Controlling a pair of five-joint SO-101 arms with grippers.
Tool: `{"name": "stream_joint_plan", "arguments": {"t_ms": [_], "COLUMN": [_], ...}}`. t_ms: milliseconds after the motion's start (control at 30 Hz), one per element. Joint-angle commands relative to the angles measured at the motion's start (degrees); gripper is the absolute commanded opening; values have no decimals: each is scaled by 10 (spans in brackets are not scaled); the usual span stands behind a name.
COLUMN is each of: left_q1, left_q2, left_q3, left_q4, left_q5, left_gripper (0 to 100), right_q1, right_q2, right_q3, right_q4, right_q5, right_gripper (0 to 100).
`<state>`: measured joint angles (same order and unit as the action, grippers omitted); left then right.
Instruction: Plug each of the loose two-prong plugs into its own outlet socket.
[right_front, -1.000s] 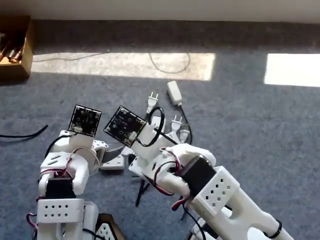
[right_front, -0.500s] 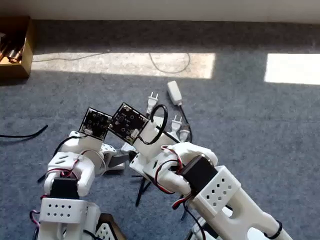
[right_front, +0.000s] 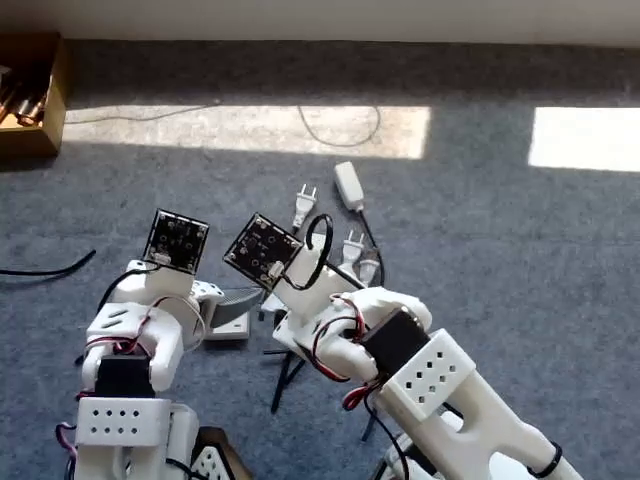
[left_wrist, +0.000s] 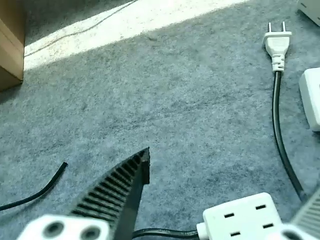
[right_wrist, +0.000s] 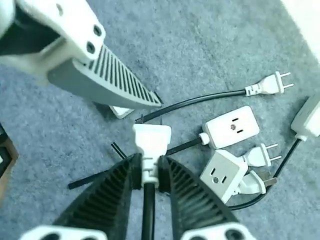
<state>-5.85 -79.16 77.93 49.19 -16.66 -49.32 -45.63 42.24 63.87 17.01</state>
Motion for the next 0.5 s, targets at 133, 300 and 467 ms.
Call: {"name": "stream_joint_plan", "arguments": {"t_ms": [133, 300, 467], "left_q1": [58, 74, 43], "left_q2": [-2, -2, -7], "left_q3": [-21, -17, -18], "left_q4": [36, 39, 35], "left_q5": [1, 1, 0], "left_gripper": [466, 466, 447], "right_q1": [-12, -12, -12], "right_q2": [-19, -19, -19], "right_q3": [-17, -37, -31], "right_q4": [-15, -11, -11], "right_q5": [-11, -11, -10], "right_gripper": [6, 6, 6]}}
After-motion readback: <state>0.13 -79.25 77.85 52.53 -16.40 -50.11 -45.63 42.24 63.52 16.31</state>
